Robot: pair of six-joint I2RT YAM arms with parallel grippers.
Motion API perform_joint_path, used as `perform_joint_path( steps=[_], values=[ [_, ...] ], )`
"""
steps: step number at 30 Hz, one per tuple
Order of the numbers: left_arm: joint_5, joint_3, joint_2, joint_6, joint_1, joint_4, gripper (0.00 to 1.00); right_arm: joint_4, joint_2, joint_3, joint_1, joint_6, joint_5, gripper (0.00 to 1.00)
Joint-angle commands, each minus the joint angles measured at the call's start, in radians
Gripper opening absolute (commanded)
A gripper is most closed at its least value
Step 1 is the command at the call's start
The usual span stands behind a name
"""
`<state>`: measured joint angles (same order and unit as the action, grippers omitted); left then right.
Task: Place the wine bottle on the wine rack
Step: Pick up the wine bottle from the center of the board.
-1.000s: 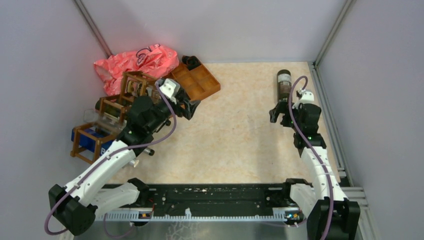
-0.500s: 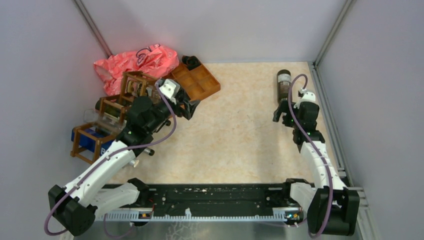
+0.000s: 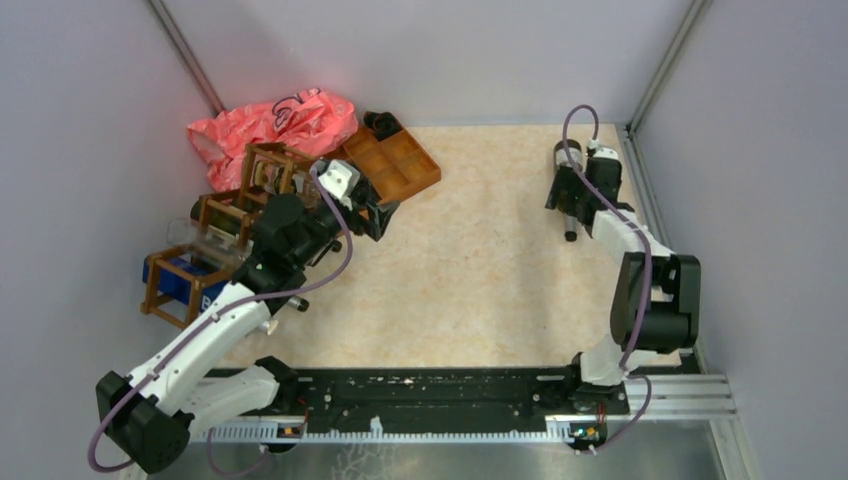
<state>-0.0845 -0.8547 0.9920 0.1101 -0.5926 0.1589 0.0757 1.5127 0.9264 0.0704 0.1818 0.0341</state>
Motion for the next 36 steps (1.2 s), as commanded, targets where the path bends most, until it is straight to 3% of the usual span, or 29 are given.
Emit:
perform_joint_path(
  steps=[1, 5, 10, 13, 17, 28, 36],
  values=[
    [0.014, 0.007, -0.021, 0.024, 0.005, 0.035, 0.99, -0.022, 0.128, 0.169, 0.012, -0.038, 0.047, 0.99],
    [0.026, 0.011, -0.021, 0.036, 0.006, 0.034, 0.99, 0.017, 0.210, 0.219, 0.016, -0.036, 0.032, 0.98],
    [0.025, 0.012, -0.020, 0.039, 0.006, 0.035, 0.99, 0.009, 0.183, 0.126, 0.020, -0.047, 0.017, 0.92],
    [0.016, 0.012, -0.018, 0.037, 0.006, 0.037, 0.99, 0.009, 0.180, 0.081, 0.034, -0.050, 0.008, 0.81],
    [0.013, 0.012, -0.017, 0.033, 0.006, 0.036, 0.99, 0.033, 0.226, 0.107, 0.048, -0.038, -0.029, 0.58],
    [0.019, 0.014, -0.018, 0.040, 0.006, 0.038, 0.99, 0.004, 0.264, 0.085, 0.055, -0.025, -0.058, 0.35],
    [0.018, 0.016, -0.018, 0.044, 0.006, 0.039, 0.99, -0.034, 0.256, 0.050, 0.065, -0.007, -0.098, 0.11]
  ],
)
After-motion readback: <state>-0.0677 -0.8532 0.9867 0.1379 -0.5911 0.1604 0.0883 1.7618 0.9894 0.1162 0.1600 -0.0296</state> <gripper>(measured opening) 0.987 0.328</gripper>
